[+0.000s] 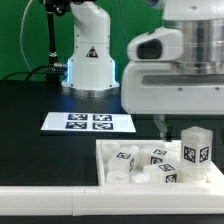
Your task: Assemble one leg
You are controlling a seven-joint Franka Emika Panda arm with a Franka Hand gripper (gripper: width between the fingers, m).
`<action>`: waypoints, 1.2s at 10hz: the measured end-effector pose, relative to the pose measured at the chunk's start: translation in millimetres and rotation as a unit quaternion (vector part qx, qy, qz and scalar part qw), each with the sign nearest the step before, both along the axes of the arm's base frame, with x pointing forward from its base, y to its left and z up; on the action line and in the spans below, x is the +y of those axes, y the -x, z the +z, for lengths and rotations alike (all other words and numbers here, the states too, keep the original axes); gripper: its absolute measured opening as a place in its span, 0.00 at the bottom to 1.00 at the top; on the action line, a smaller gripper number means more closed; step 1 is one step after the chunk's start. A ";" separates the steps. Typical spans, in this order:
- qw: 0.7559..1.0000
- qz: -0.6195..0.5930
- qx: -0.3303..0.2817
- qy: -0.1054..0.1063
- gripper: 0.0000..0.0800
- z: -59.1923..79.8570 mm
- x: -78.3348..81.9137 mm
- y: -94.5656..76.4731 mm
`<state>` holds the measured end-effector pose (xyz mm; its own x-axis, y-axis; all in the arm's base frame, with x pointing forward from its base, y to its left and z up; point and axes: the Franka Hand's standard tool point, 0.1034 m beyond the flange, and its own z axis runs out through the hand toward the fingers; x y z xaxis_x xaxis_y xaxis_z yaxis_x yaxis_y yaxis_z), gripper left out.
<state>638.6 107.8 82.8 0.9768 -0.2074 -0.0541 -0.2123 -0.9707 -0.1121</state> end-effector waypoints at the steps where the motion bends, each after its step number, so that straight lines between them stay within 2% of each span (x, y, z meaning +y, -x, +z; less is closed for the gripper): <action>1: 0.999 0.033 -0.004 -0.001 0.81 -0.5 -1.2 0.1; 2: 0.998 0.056 -0.006 -0.001 0.81 -0.6 -0.9 0.2; 4: 0.980 0.194 -0.033 0.018 0.81 0.6 3.2 -4.1; 5: 0.980 0.195 -0.033 0.015 0.81 0.3 3.6 -3.7; 6: 0.983 0.182 -0.032 0.015 0.63 0.3 3.5 -3.7; 7: 0.983 0.178 -0.032 0.015 0.63 0.3 3.6 -3.7; 8: 0.987 0.156 -0.030 0.015 0.39 0.3 3.6 -3.7; 10: 0.995 0.091 -0.023 0.016 0.36 0.3 2.8 -3.9; 12: 0.999 -0.039 -0.015 0.024 0.36 -0.3 3.5 -4.4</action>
Offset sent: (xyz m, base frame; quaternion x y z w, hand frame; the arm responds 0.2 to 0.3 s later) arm 0.0135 0.0092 0.0031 -0.0827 0.0719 -0.3708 0.9222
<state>642.9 111.3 82.6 0.9588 -0.2837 -0.0134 -0.2839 -0.9561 -0.0723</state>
